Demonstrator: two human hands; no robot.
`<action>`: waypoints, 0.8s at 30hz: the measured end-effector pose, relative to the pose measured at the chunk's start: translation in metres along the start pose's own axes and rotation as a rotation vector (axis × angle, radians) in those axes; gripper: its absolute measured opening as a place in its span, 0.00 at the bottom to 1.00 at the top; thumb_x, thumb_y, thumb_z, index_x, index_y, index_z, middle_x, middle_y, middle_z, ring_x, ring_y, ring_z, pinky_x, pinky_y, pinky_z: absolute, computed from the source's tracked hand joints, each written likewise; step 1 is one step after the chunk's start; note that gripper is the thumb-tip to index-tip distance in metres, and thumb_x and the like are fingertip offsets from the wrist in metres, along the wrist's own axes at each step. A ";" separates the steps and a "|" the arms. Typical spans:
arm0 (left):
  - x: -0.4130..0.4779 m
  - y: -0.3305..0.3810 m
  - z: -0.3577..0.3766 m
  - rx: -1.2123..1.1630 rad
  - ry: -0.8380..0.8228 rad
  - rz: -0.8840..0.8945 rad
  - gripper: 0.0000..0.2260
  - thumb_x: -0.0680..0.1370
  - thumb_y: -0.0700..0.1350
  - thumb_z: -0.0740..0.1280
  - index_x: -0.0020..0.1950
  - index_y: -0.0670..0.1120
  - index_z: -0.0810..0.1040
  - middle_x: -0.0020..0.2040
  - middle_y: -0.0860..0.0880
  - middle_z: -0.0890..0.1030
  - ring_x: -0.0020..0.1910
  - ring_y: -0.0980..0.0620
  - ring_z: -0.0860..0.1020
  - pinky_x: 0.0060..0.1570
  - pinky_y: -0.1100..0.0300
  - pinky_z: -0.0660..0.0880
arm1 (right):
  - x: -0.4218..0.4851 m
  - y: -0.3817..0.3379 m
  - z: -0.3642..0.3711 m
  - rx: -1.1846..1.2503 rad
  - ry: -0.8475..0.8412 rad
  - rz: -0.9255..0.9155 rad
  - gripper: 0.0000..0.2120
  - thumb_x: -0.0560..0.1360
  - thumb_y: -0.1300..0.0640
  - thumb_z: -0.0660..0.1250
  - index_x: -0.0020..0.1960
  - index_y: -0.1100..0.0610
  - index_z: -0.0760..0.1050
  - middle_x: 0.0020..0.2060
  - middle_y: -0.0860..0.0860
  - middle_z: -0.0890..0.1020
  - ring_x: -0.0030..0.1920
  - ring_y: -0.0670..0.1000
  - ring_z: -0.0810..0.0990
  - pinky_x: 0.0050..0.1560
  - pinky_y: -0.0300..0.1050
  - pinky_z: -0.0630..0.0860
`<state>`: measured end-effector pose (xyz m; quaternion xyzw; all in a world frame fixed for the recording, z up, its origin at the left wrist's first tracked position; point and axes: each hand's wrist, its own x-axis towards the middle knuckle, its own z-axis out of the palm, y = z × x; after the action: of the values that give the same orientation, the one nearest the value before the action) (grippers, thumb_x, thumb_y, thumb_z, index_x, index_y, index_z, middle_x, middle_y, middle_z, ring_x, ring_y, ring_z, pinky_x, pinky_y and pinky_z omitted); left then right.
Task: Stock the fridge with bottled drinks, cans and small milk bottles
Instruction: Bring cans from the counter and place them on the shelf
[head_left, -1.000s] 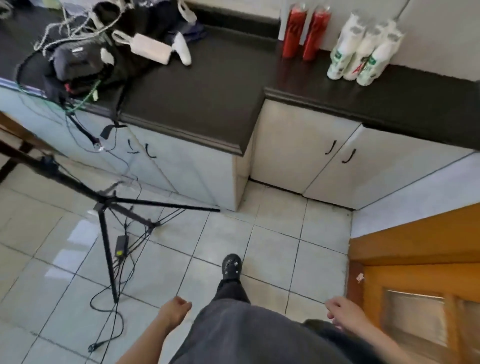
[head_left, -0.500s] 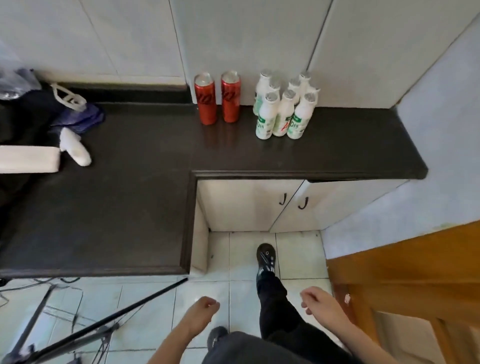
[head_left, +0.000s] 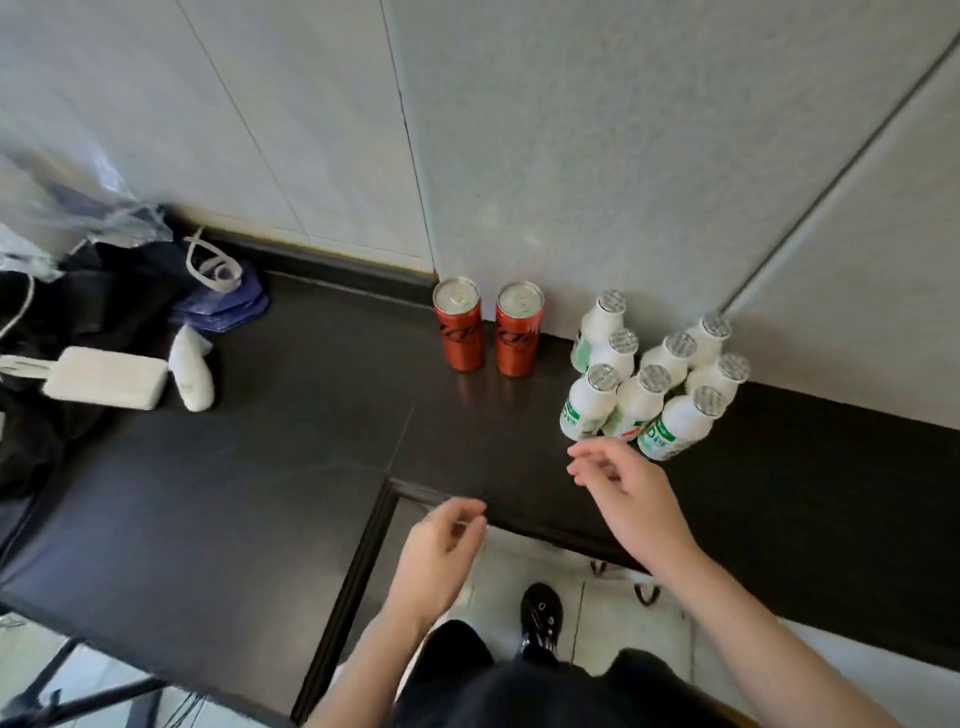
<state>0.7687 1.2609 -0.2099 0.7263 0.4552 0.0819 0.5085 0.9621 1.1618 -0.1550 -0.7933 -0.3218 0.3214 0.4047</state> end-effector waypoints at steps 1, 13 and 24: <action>0.009 0.008 -0.007 -0.030 0.054 0.012 0.05 0.78 0.45 0.66 0.51 0.54 0.79 0.45 0.56 0.82 0.44 0.64 0.78 0.44 0.74 0.71 | 0.013 -0.011 -0.003 0.015 0.019 -0.046 0.09 0.77 0.57 0.64 0.48 0.42 0.75 0.41 0.41 0.82 0.45 0.35 0.79 0.44 0.25 0.72; 0.148 0.074 -0.073 0.067 0.283 0.291 0.18 0.77 0.46 0.67 0.66 0.50 0.71 0.64 0.56 0.68 0.64 0.57 0.69 0.60 0.58 0.71 | 0.117 -0.084 -0.002 -0.306 0.220 -0.308 0.13 0.75 0.57 0.65 0.59 0.55 0.74 0.55 0.47 0.75 0.53 0.43 0.76 0.49 0.38 0.77; 0.203 0.078 -0.077 0.064 0.017 0.429 0.30 0.74 0.45 0.72 0.72 0.52 0.64 0.63 0.59 0.68 0.62 0.68 0.65 0.57 0.82 0.59 | 0.166 -0.073 0.030 -0.484 0.161 -0.134 0.32 0.72 0.47 0.70 0.71 0.55 0.62 0.65 0.50 0.71 0.65 0.50 0.70 0.60 0.41 0.68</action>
<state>0.8854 1.4582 -0.1799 0.8216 0.2968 0.1801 0.4521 1.0184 1.3367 -0.1485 -0.8670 -0.4077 0.1435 0.2479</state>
